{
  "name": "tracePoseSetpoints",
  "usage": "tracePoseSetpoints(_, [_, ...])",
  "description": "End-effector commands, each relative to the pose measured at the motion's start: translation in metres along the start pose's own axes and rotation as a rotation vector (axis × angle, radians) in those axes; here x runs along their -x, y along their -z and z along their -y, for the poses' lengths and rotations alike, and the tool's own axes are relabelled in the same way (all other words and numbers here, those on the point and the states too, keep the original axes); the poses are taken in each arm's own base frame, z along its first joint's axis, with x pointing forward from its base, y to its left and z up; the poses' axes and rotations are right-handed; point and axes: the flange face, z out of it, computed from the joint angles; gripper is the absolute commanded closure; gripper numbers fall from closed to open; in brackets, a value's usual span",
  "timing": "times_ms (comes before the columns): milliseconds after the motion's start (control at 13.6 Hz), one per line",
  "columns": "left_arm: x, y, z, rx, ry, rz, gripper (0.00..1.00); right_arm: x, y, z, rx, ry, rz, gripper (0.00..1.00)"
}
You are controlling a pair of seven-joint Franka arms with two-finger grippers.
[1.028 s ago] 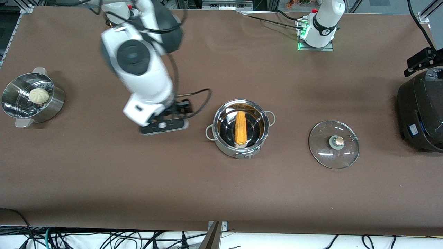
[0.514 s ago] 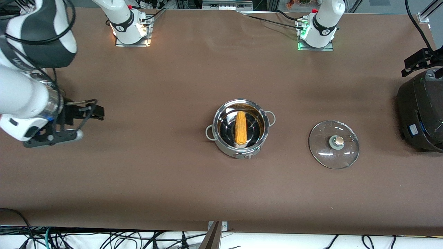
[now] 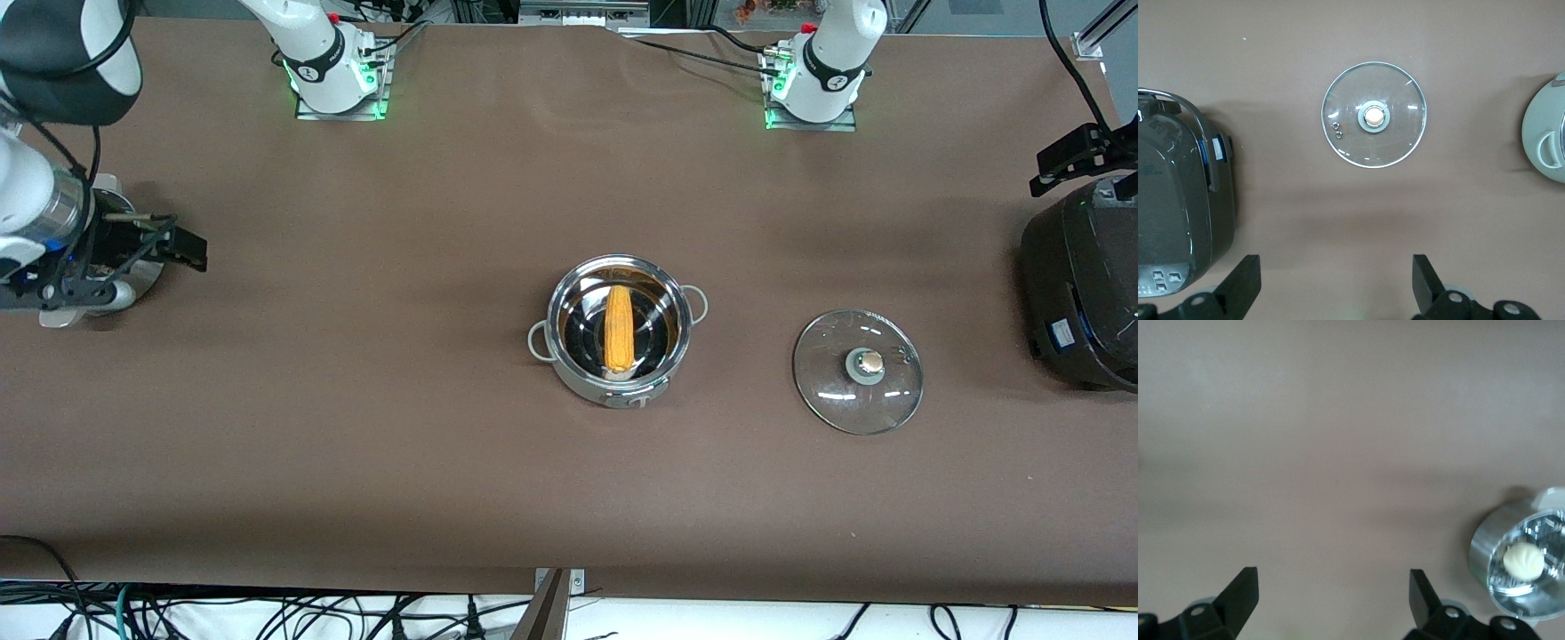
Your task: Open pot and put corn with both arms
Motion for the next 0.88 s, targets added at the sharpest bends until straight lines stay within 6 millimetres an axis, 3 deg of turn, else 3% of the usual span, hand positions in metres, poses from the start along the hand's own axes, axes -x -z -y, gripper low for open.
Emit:
tracePoseSetpoints(0, [-0.001,0.007,-0.005,-0.033,0.0,0.009,0.0,0.033,0.019,-0.006,0.012,-0.086,-0.045,0.0])
tracePoseSetpoints(147, [-0.002,0.007,-0.011,-0.034,-0.01,0.011,0.0,0.048,0.039,-0.013,0.011,-0.1,-0.064,0.0])
tracePoseSetpoints(220, [-0.001,0.007,-0.011,-0.033,-0.01,0.015,0.0,0.053,0.04,-0.013,0.012,-0.098,-0.042,0.0])
tracePoseSetpoints(808, [-0.001,0.007,-0.01,-0.035,-0.008,0.013,0.0,0.068,0.029,-0.024,-0.046,0.05,0.024,0.0])
